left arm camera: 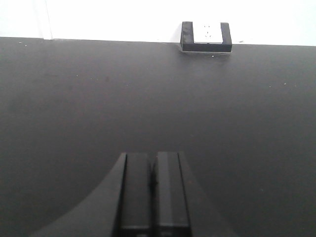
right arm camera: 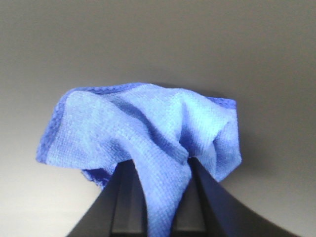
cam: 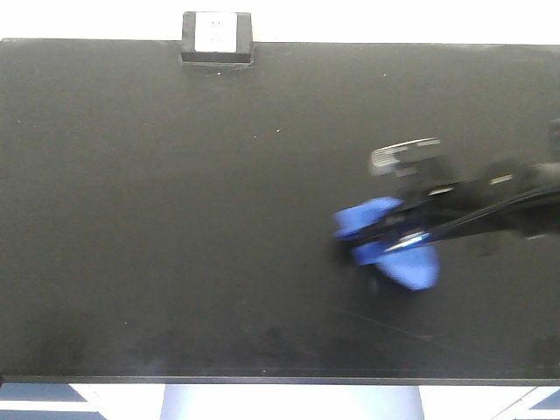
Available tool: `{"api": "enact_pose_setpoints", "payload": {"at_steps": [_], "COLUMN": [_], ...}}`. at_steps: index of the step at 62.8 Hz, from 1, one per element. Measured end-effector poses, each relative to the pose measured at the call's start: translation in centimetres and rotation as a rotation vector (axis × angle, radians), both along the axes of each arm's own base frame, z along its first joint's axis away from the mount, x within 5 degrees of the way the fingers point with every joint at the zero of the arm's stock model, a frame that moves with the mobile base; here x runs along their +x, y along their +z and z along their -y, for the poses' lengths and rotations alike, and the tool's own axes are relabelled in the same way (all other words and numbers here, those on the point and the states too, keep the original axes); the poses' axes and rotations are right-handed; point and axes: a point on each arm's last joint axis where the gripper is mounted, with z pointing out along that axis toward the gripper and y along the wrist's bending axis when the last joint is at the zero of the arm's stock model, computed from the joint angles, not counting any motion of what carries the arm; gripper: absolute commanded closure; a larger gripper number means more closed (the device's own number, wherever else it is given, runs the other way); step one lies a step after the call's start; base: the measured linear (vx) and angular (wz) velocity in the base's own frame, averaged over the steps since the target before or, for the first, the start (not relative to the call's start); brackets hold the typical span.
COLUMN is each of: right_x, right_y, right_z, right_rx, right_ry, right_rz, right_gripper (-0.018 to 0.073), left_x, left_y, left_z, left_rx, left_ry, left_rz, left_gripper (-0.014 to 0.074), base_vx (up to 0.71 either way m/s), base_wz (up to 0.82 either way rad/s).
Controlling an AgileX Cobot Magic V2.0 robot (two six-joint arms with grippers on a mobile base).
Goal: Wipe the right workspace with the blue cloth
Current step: 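Lower the cloth and wipe it across the benchtop with the right gripper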
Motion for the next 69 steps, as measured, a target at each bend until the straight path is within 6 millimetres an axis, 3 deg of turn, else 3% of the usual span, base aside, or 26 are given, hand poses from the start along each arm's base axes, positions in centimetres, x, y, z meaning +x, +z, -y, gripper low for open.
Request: {"api": "enact_pose_setpoints", "payload": {"at_steps": [5,11,16,26,32,39,58,69], "right_x": [-0.6,-0.1,0.7,2.3,2.5,2.5,2.4,2.0], "right_y": [0.1,0.2,0.2,0.2,0.2,0.2,0.3,2.4], "right_z": [-1.8,-1.1,0.9,7.6,10.1,11.2,11.1,11.0], "right_rx": [-0.006,-0.02,-0.047,-0.09,-0.096,-0.095,-0.082,-0.071], "right_ry": [0.058,0.039,0.0,-0.183,-0.262,-0.293,-0.3,-0.299], "right_rz": [0.03,0.056,0.068,0.083,0.082,0.073,0.066,0.128], "right_gripper": [0.0559,0.0559,0.0559,0.0545,0.0512,0.0428,0.0009,-0.0087], "left_x": [0.0,0.0,0.0,0.0,0.0,0.0,0.0,0.0], "left_y": [0.0,0.0,0.0,0.0,0.0,0.0,0.0,0.0], "left_z": [0.0,0.0,0.0,0.0,0.0,0.0,0.0,0.0], "left_rx": [0.0,0.0,0.0,0.0,0.0,0.0,0.0,0.0], "left_ry": [0.0,0.0,0.0,0.0,0.0,0.0,0.0,0.0], "left_rz": [0.0,0.0,0.0,0.0,0.0,0.0,0.0,0.0], "left_gripper": [0.0602,0.0602,0.0602,0.0602,0.0602,0.0602,0.0602,0.0602], "base_vx": [0.0,0.0,0.0,0.0,0.0,0.0,0.0,0.0], "base_wz": [0.0,0.0,0.0,0.0,0.0,0.0,0.0,0.0]}}
